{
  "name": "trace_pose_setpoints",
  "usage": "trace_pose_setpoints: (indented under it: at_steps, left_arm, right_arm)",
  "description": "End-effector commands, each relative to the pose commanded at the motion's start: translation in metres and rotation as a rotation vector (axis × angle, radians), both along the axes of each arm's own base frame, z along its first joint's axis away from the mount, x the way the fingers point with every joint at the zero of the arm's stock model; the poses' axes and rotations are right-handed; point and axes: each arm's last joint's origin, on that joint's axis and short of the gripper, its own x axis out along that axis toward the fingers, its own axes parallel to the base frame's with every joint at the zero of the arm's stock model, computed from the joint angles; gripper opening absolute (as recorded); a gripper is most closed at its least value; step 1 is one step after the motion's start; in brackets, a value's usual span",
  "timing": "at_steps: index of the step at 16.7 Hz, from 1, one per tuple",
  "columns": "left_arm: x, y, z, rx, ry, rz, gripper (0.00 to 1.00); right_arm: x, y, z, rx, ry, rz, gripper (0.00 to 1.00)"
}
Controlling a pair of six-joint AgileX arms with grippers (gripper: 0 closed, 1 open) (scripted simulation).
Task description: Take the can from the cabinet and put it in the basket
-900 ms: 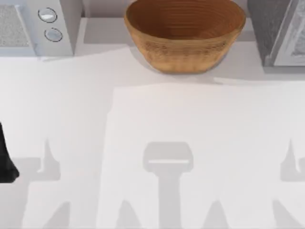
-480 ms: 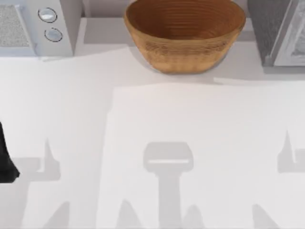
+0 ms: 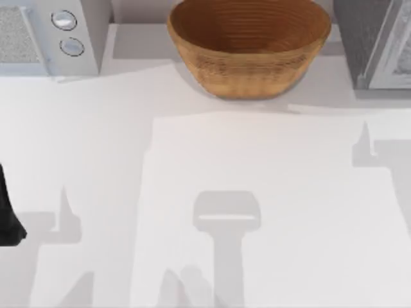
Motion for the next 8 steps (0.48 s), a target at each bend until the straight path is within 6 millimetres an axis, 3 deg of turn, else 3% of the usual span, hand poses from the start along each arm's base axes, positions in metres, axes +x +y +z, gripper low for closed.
trace_pose_setpoints:
  at_steps: [4, 8]
  left_arm:
    - [0.000, 0.000, 0.000, 0.000, 0.000, 0.000, 1.00]
    - [0.000, 0.000, 0.000, 0.000, 0.000, 0.000, 1.00]
  right_arm:
    - [0.042, 0.011, 0.075, 0.000, -0.006, -0.002, 1.00]
    - [0.081, 0.025, 0.126, 0.003, -0.022, -0.001, 1.00]
